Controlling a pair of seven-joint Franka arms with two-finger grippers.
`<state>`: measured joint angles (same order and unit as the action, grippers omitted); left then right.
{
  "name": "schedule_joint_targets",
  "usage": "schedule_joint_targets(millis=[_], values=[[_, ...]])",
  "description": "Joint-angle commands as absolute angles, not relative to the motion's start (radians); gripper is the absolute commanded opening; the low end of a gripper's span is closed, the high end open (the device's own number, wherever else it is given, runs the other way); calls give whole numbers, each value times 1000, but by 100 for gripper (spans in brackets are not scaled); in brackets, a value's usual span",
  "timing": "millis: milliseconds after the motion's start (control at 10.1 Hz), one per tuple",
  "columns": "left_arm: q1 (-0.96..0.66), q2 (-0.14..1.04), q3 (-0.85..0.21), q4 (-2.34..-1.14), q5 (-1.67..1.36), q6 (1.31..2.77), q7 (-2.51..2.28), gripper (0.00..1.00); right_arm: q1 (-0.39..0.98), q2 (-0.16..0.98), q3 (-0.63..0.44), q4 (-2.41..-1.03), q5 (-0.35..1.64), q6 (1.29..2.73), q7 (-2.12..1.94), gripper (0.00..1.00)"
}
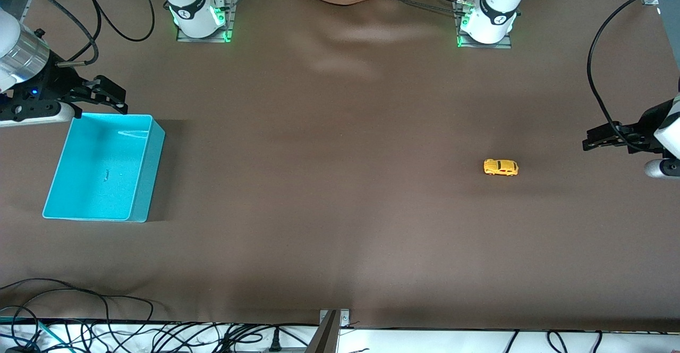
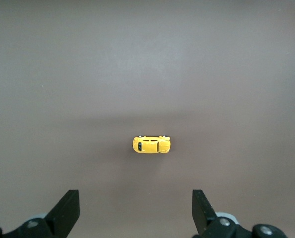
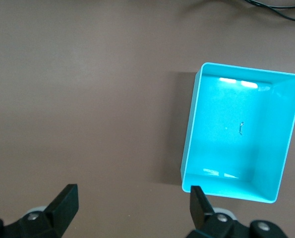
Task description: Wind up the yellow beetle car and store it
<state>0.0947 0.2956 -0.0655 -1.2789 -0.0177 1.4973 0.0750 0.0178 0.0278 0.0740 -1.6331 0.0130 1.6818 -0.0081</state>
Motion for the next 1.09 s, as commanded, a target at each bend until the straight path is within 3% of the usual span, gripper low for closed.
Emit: schedule_joint_targets(millis=[0,198,396,989], values=[[52,247,-104,-1311,105,1490,100,100,17,31,74,-1606,2,1657,2,100],[20,200,-74,-1371,89,1499,94,100,17,34,72,-1606,3,1658,-3,100],[-50,192,30,-1374,40,1502,83,100,17,35,72,-1606,2,1658,-3,100],[-23,203,31,-1356,37,1509,83,100,17,35,74,-1611,2,1657,-5,100]])
